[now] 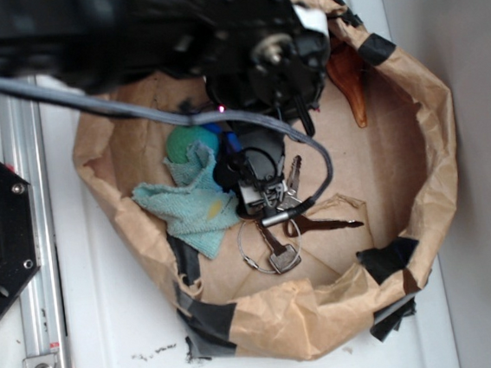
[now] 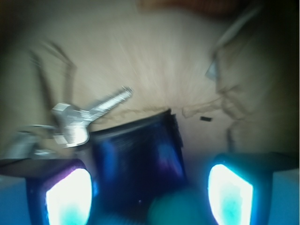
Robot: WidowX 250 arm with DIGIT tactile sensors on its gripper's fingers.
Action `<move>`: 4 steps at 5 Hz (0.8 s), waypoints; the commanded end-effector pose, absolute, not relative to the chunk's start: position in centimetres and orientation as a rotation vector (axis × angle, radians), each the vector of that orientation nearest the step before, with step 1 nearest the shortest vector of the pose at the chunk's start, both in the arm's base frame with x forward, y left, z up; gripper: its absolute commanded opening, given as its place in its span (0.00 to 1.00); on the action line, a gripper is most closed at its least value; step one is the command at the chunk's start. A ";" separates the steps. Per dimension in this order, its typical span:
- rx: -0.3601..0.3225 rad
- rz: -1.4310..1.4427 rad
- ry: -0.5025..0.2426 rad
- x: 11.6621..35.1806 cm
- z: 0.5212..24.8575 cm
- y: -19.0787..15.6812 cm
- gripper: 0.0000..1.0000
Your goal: Grab the black box.
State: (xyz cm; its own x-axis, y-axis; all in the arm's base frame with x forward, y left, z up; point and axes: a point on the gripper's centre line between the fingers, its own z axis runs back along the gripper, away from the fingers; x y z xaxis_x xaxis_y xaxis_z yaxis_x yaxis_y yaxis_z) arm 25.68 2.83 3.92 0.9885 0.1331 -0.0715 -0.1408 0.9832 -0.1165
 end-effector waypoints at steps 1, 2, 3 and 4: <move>-0.158 0.007 0.156 28.2 2.3 1.0 1.00; -0.158 0.005 0.202 28.3 1.9 0.8 1.00; -0.161 0.027 0.207 28.2 1.9 0.9 0.00; -0.145 0.032 0.196 28.1 2.2 0.9 0.00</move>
State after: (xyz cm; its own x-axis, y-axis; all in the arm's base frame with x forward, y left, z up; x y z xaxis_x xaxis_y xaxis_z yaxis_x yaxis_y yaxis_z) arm 27.88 2.05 2.62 0.9739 0.0359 -0.2243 -0.0679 0.9883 -0.1367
